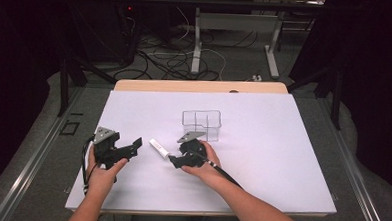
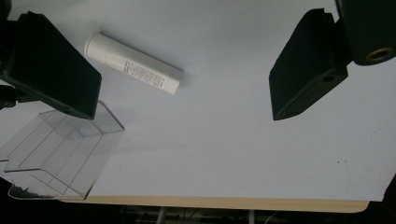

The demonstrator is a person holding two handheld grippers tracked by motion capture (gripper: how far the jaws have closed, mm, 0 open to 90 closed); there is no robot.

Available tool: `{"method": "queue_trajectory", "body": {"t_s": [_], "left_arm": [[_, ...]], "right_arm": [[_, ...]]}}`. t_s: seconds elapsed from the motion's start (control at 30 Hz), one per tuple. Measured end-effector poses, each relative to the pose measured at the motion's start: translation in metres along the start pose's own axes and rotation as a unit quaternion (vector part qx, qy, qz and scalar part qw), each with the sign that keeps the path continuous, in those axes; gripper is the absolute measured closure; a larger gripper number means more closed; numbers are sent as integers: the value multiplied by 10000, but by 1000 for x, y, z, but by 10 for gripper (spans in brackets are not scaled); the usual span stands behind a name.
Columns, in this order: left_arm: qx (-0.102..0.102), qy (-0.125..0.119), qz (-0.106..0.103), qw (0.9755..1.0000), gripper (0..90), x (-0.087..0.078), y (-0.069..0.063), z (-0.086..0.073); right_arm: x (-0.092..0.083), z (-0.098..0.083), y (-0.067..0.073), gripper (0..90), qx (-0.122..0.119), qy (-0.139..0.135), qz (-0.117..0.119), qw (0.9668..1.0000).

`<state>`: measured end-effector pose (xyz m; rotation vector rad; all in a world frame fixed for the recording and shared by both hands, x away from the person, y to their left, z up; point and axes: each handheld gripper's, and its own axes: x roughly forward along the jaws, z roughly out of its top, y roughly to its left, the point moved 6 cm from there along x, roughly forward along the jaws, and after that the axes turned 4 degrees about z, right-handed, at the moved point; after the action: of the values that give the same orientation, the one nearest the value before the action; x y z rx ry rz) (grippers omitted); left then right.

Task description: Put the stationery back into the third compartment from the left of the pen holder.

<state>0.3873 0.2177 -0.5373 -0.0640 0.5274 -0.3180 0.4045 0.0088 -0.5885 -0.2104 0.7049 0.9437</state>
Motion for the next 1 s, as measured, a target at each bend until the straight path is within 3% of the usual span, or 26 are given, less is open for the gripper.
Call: {"method": "queue_trajectory", "body": {"t_s": [0.07,0.1,0.27,0.4,0.43,0.53,0.57,0.63,0.67,0.7,0.87,1.0], "left_arm": [[-25,-13,4,10000,94,0,0,0],[-26,-14,1,10000,94,0,0,0],[-16,3,0,10000,94,-1,1,0],[-29,-14,6,10000,94,-2,2,0],[-35,-4,5,10000,94,-2,2,0],[-56,7,3,10000,94,-2,2,0],[-56,9,1,10000,94,-2,3,-1],[-51,4,-4,10000,94,-1,3,-1],[-52,8,-2,10000,94,-1,3,-1],[-53,5,-3,10000,94,-1,3,-1],[-44,-14,-8,10000,94,-2,2,0],[-49,-8,-9,10000,94,-2,2,0]], "right_arm": [[4,1,3,365,-110,26,22,9999],[4,0,5,365,-7,74,22,10000],[12,3,7,365,25,77,-8,10000],[19,6,9,366,-30,5,14,10000],[20,5,9,374,-16,146,18,9999],[25,6,10,379,-61,160,75,9998],[26,6,12,379,48,176,82,9998],[31,6,12,379,-61,199,76,9998],[33,6,13,379,67,213,51,9997],[35,6,13,382,-38,219,71,9997],[40,8,14,452,-112,222,-50,9997],[40,9,12,579,-141,205,-117,9996]]}}
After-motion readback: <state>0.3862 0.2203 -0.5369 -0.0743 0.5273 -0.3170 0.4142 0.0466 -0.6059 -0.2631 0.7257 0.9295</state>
